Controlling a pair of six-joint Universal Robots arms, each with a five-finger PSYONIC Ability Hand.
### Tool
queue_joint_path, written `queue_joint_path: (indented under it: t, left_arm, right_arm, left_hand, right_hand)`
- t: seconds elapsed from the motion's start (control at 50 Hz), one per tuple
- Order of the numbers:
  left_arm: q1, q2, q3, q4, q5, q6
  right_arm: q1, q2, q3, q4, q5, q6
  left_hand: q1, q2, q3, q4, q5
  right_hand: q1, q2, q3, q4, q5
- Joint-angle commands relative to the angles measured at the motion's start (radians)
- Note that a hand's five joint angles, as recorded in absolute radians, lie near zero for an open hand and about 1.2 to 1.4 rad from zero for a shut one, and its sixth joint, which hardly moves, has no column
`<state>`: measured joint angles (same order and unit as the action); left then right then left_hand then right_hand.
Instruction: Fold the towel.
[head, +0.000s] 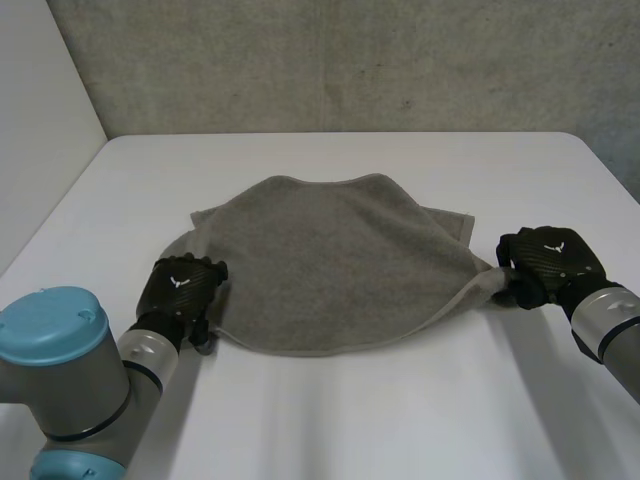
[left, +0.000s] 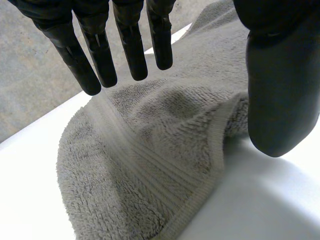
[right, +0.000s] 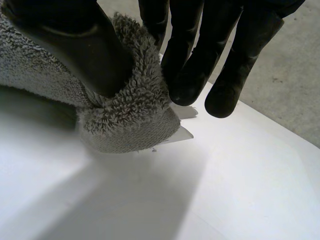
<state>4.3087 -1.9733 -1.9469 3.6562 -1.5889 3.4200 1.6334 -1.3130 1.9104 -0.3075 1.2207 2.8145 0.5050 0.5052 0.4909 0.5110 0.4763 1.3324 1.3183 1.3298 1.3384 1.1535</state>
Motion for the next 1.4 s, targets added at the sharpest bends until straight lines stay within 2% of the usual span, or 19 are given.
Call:
queue_joint_path:
  t: [0.02,0.2,0.3,0.38,0.4,0.42,0.58,0.76,0.82,0.86,0.88,0.9,0.92,0.94,0.96,1.08,1.14,1.24,1.4]
  left_arm:
    - [0.000,-0.045,0.045,0.013,-0.009,0.001]
    - [-0.001,-0.105,0.103,0.053,-0.049,0.001]
    - [-0.001,-0.114,0.105,0.094,-0.068,0.002]
    - [-0.001,-0.110,0.097,0.104,-0.068,0.002]
    - [-0.001,-0.104,0.094,0.104,-0.068,0.002]
    - [-0.001,-0.104,0.094,0.104,-0.068,0.002]
    - [-0.007,-0.088,0.069,0.105,-0.066,0.001]
    - [-0.012,-0.087,0.066,0.105,-0.066,0.002]
    - [-0.012,-0.087,0.066,0.104,-0.068,0.002]
    - [-0.012,-0.087,0.066,0.104,-0.068,0.002]
    - [-0.012,-0.087,0.066,0.104,-0.068,0.002]
    - [-0.012,-0.087,0.066,0.104,-0.068,0.002]
    - [-0.012,-0.087,0.066,0.104,-0.068,0.002]
    - [-0.012,-0.087,0.066,0.104,-0.068,0.002]
    - [-0.012,-0.087,0.066,0.105,-0.068,0.002]
    - [-0.009,-0.088,0.071,0.107,-0.066,0.002]
    - [-0.004,-0.091,0.074,0.110,-0.066,0.002]
    - [0.000,-0.101,0.083,0.120,-0.068,0.002]
    - [0.003,-0.098,0.088,0.119,-0.072,0.002]
  right_arm:
    - [-0.010,0.003,-0.008,0.002,0.006,0.017]
    - [-0.049,0.001,-0.022,0.008,0.017,0.063]
    - [-0.057,-0.002,-0.024,0.008,0.029,0.053]
    - [-0.047,-0.003,-0.024,0.013,0.006,0.049]
    - [-0.044,0.003,-0.025,0.014,0.006,0.034]
    - [-0.044,0.011,-0.024,0.016,0.003,0.007]
    - [0.014,0.043,-0.013,0.030,-0.001,-0.200]
    - [0.028,0.044,-0.017,0.077,0.005,-0.233]
    - [0.026,0.046,-0.017,0.085,-0.004,-0.228]
    - [0.028,0.050,-0.016,0.087,-0.010,-0.227]
    - [0.028,0.051,-0.016,0.087,-0.010,-0.227]
    - [0.029,0.054,-0.014,0.087,-0.012,-0.224]
    - [0.029,0.054,-0.014,0.087,-0.012,-0.224]
    - [0.032,0.060,-0.014,0.087,-0.013,-0.224]
    - [0.031,0.060,-0.014,0.082,-0.013,-0.222]
    - [0.013,0.031,-0.005,0.034,-0.012,-0.144]
    - [-0.035,-0.032,-0.002,-0.010,-0.012,-0.009]
    - [-0.080,-0.072,-0.011,-0.024,-0.023,0.151]
    - [-0.080,-0.063,-0.005,-0.016,-0.012,0.102]
  left_hand:
    - [-0.060,-0.060,-0.046,-0.066,-0.205]
    - [0.067,0.066,0.081,0.061,-0.079]
    - [0.365,0.365,0.379,0.359,0.219]
    - [0.554,0.554,0.568,0.548,0.408]
    - [0.583,0.583,0.597,0.577,0.437]
    - [0.583,0.583,0.598,0.577,0.438]
    - [0.563,0.563,0.577,0.557,0.417]
    - [0.557,0.557,0.571,0.551,0.411]
    - [0.557,0.557,0.571,0.551,0.411]
    - [0.557,0.557,0.571,0.551,0.411]
    - [0.557,0.557,0.571,0.551,0.411]
    - [0.557,0.557,0.571,0.551,0.411]
    - [0.557,0.557,0.571,0.551,0.411]
    - [0.557,0.557,0.571,0.551,0.411]
    - [0.557,0.557,0.571,0.551,0.411]
    - [0.537,0.536,0.551,0.531,0.391]
    - [0.361,0.361,0.375,0.355,0.216]
    - [0.316,0.316,0.330,0.310,0.170]
    - [0.389,0.389,0.403,0.383,0.243]
  right_hand:
    - [0.041,0.056,0.044,0.035,0.046]
    - [0.056,0.070,0.059,0.050,0.060]
    - [0.033,0.047,0.035,0.027,0.037]
    - [-0.276,-0.262,-0.273,-0.282,-0.271]
    - [-0.651,-0.636,-0.648,-0.657,-0.646]
    - [-0.811,-0.797,-0.809,-0.817,-0.807]
    - [-0.945,-0.931,-0.942,-0.951,-0.941]
    - [-0.945,-0.931,-0.942,-0.951,-0.941]
    - [-0.901,-0.887,-0.898,-0.907,-0.897]
    - [-0.630,-0.615,-0.627,-0.636,-0.625]
    - [-0.628,-0.614,-0.625,-0.634,-0.624]
    - [-0.392,-0.378,-0.390,-0.399,-0.388]
    - [-0.390,-0.376,-0.388,-0.396,-0.386]
    - [-0.073,-0.059,-0.071,-0.079,-0.069]
    - [0.063,0.077,0.065,0.056,0.067]
    - [0.064,0.078,0.066,0.058,0.068]
    - [0.064,0.078,0.066,0.058,0.068]
    - [0.064,0.078,0.066,0.058,0.068]
    - [0.064,0.078,0.066,0.058,0.068]
